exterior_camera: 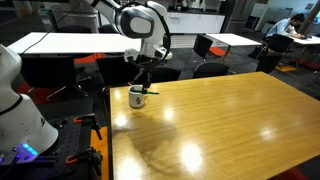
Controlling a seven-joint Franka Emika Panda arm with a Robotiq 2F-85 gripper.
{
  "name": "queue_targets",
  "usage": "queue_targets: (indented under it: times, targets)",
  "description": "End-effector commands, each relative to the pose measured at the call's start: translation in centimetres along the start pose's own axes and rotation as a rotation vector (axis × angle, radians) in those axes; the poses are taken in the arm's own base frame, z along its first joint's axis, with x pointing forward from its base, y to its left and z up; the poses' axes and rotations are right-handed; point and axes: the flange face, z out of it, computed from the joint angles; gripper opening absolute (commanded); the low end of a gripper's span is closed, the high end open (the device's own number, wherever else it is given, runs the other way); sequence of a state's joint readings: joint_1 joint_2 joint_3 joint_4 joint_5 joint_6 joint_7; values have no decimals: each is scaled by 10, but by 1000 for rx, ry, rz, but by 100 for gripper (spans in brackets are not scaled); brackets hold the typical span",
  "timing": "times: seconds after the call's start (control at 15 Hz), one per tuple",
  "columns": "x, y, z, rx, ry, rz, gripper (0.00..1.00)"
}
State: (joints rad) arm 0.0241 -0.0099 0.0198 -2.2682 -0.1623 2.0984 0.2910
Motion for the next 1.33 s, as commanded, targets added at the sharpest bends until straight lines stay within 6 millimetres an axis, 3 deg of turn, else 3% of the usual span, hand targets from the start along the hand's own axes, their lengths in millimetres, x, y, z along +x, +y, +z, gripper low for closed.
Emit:
queue_targets:
  times: [0.0,0.6,1.27]
  targets:
    - [2,2,-9,-104,62,16,3]
    - [-2,-2,-14,-382,199,18,3]
    - [-11,-29,-21,-564,520,244,3]
